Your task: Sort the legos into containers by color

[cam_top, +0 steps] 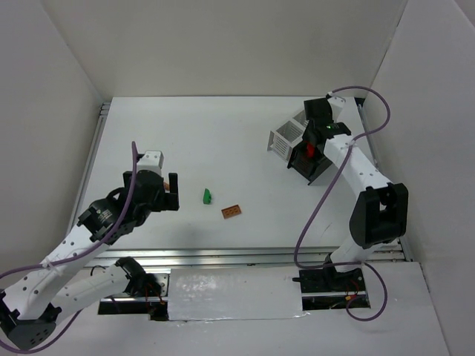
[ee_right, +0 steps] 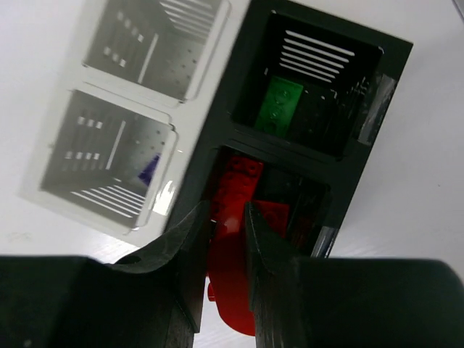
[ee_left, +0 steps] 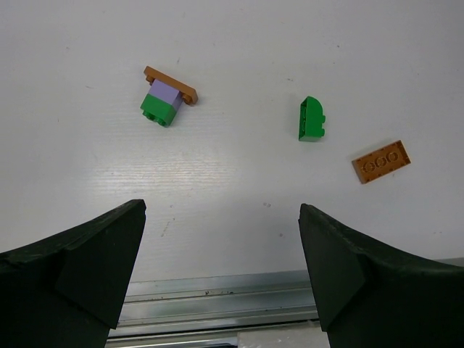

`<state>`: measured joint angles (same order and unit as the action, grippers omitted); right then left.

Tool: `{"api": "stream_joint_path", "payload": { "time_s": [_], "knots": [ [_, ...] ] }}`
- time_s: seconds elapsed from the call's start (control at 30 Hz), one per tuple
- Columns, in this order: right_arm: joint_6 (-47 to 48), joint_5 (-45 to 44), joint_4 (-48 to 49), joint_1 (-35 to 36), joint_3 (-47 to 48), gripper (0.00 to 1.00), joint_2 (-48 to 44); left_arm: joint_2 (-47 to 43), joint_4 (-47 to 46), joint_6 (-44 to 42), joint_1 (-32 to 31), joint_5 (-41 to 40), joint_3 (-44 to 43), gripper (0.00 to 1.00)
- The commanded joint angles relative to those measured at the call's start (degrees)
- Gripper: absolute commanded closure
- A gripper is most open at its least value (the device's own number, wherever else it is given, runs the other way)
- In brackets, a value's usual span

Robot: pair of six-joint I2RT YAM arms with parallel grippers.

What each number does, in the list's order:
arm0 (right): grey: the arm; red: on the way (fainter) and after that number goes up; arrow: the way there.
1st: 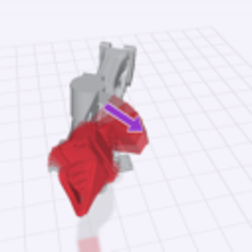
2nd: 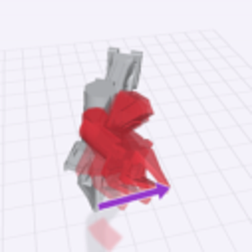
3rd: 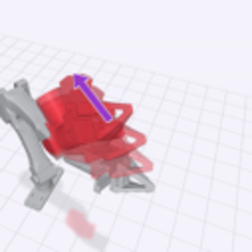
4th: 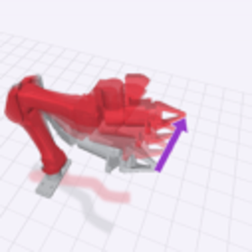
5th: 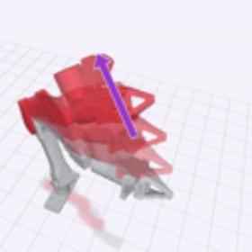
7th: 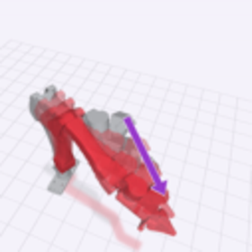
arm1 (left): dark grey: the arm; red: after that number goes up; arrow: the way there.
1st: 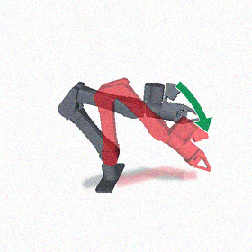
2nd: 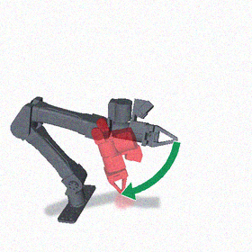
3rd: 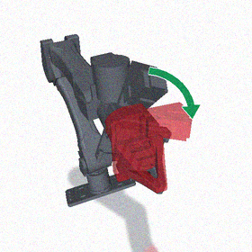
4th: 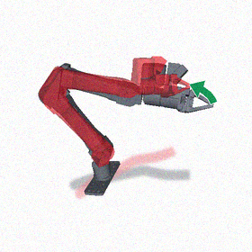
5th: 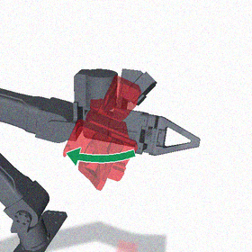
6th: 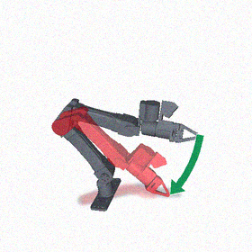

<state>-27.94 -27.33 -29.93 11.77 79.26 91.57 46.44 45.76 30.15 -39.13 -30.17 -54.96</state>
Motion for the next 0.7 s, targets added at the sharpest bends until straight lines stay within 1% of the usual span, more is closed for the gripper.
{"api": "stream_joint_path", "payload": {
  "time_s": [0.0,0.07,0.13,0.17,0.2,0.23,0.27,0.33,0.37,0.53,0.6,0.63,0.67],
  "knots": [
    [0.44,0.52,-2.76,-1.48,3.27,0.97,0.27,0.76,-1.64,-0.71,0.55,-0.15,0.03,0.01],
    [0.35,0.96,-2.50,-1.66,2.92,0.94,0.28,0.94,-1.81,-0.88,0.64,0.11,-0.06,0.01],
    [0.43,1.58,-1.71,-1.66,1.95,0.80,0.01,1.20,-2.07,-1.15,0.99,0.46,0.03,0.00],
    [0.43,1.58,-1.53,-1.66,1.69,0.70,-0.25,1.29,-2.16,-1.32,1.34,0.81,0.03,0.00],
    [0.26,1.15,-1.53,-1.75,1.51,0.49,-0.34,1.38,-2.16,-1.32,1.52,0.91,0.03,0.00],
    [0.17,1.05,-1.53,-1.92,1.51,0.42,-0.34,1.81,-2.16,-1.32,1.69,0.99,0.03,0.00],
    [0.17,1.14,-1.71,-2.01,1.68,0.31,-0.34,1.90,-2.08,-1.41,1.87,1.08,-0.06,0.00],
    [0.26,1.40,-1.97,-2.01,1.94,0.27,-0.16,2.34,-2.25,-1.59,2.13,1.26,0.03,0.00],
    [0.26,1.32,-2.15,-2.19,2.38,0.23,0.01,2.43,-2.25,-1.76,2.31,1.61,0.03,0.00],
    [0.00,2.36,-3.28,-2.19,3.44,0.19,-0.51,2.78,-2.70,-2.38,3.97,2.14,-0.06,0.00],
    [-1.15,4.03,-4.43,-0.88,3.88,0.09,-2.69,1.91,-2.25,-1.50,4.50,0.38,-0.06,0.01],
    [-0.89,4.39,-4.08,0.43,3.27,0.00,-3.76,1.38,-1.99,-1.15,4.59,-0.49,0.03,0.00],
    [-0.36,4.39,-3.73,4.36,2.92,0.00,-4.81,0.94,-1.81,-0.54,4.68,-2.68,0.11,0.00]
  ]
}}
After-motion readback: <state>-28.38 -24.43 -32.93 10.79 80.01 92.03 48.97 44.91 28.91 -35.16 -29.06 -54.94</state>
